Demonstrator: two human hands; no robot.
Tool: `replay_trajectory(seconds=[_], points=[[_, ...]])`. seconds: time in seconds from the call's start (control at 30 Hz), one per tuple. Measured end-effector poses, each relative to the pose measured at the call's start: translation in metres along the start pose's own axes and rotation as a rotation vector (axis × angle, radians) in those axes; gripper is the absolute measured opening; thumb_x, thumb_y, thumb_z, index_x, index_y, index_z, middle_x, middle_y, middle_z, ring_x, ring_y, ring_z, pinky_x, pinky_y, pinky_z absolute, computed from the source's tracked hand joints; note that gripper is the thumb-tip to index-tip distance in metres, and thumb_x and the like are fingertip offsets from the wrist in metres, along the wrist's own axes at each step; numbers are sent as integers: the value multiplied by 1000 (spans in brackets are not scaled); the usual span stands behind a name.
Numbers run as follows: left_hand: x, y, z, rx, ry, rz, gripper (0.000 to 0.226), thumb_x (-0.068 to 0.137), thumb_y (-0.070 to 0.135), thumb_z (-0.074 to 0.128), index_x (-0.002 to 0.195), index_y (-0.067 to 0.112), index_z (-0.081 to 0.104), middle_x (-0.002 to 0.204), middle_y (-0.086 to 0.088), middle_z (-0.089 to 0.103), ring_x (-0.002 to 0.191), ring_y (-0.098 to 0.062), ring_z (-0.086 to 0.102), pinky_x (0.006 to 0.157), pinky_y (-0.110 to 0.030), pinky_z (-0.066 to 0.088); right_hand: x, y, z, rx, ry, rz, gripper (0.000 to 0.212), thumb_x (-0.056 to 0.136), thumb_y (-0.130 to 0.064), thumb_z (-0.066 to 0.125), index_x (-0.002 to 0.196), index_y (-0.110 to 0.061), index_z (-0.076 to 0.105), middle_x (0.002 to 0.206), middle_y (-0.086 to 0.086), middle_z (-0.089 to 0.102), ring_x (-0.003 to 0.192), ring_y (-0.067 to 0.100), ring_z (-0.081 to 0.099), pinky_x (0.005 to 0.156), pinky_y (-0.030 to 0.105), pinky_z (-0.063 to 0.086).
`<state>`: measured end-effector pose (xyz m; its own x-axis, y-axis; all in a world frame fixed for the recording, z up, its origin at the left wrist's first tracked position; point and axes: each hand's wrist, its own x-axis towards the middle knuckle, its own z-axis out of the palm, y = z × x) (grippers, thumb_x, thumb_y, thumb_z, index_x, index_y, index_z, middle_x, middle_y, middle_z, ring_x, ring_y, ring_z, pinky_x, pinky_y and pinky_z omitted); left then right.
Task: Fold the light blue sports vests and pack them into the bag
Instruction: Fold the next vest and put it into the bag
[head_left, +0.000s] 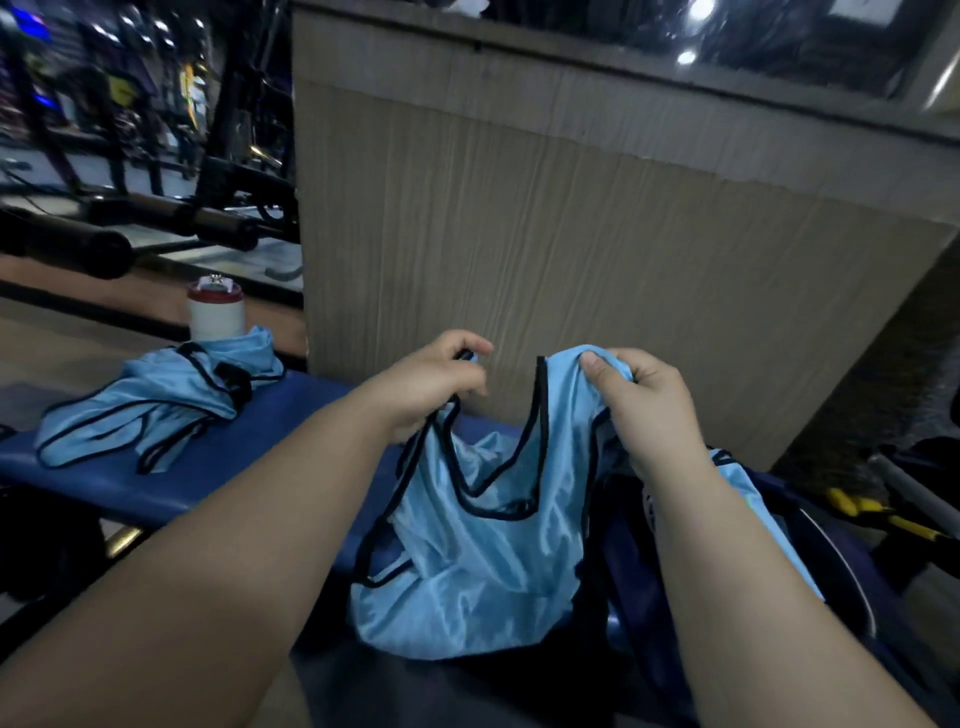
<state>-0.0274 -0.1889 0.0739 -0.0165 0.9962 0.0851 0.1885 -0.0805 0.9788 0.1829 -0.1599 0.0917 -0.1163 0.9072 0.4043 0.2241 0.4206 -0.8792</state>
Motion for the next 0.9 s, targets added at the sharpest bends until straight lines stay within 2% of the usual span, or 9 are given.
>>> replay_trajectory(seconds=[0.07, 0.13, 0.3, 0.4, 0.5, 0.57, 0.7, 0.8, 0.9], points=[[-8, 22, -1, -85, -1, 43, 56, 63, 5, 52, 117, 23, 50, 102, -3, 46, 90, -15, 47, 72, -24, 38, -5, -13, -13, 60, 37, 12, 22, 94, -28, 65, 76, -15, 69, 75, 4, 59, 71, 19, 55, 68, 35, 47], [-19, 44, -5, -139, 24, 103, 62, 53, 0, 42, 110, 21, 48, 90, -5, 44, 74, -12, 41, 60, -22, 33, -10, -28, -27, 128, 72, 20, 26, 93, -28, 64, 68, -25, 69, 74, 2, 61, 72, 22, 57, 69, 39, 48], [-45, 93, -14, -129, 198, 262, 45, 48, -2, 38, 87, 17, 48, 80, -5, 47, 65, -12, 42, 52, -22, 32, -25, -66, -59, 306, 183, 3, 23, 93, -26, 65, 71, -23, 69, 66, -6, 66, 65, 14, 63, 69, 34, 51], [-67, 120, -22, -172, 204, 331, 34, 50, -2, 43, 81, 13, 48, 79, -5, 49, 64, -10, 47, 54, -22, 38, -34, -84, -72, 397, 214, -26, 22, 92, -23, 65, 70, -23, 70, 70, -4, 69, 72, 18, 65, 77, 40, 53], [-79, 137, -30, -137, 189, 375, 22, 74, -11, 54, 77, 11, 54, 75, -5, 55, 60, -10, 54, 54, -20, 47, -40, -98, -80, 446, 229, -67, 18, 93, -19, 63, 75, -19, 66, 71, -2, 67, 70, 17, 63, 74, 36, 51], [-80, 139, -29, -134, 182, 378, 27, 87, -12, 52, 74, 12, 56, 75, -2, 59, 60, -9, 57, 55, -18, 50, -42, -103, -83, 416, 215, -67, 15, 91, -21, 65, 78, -19, 68, 79, 3, 69, 77, 21, 65, 76, 38, 51], [-70, 122, -23, -83, 218, 289, 18, 88, -2, 62, 78, 13, 62, 64, 2, 63, 58, -10, 62, 55, -20, 52, -39, -96, -86, 181, 157, -17, 11, 87, -27, 71, 81, -18, 71, 82, 5, 74, 81, 24, 68, 83, 43, 53], [-58, 100, -22, 32, 271, 224, 8, 85, 10, 71, 82, 16, 68, 77, 0, 67, 74, -11, 62, 71, -21, 50, -39, -84, -88, -57, 65, 51, 13, 86, -29, 73, 89, -17, 73, 89, 6, 76, 88, 26, 72, 91, 47, 55], [-52, 86, -25, 204, 303, 169, 9, 82, 22, 76, 89, 18, 72, 89, 5, 69, 85, -5, 61, 86, -23, 42, -37, -73, -92, -219, 20, 100, 8, 89, -23, 70, 85, -18, 74, 91, 7, 75, 85, 24, 69, 87, 43, 55]])
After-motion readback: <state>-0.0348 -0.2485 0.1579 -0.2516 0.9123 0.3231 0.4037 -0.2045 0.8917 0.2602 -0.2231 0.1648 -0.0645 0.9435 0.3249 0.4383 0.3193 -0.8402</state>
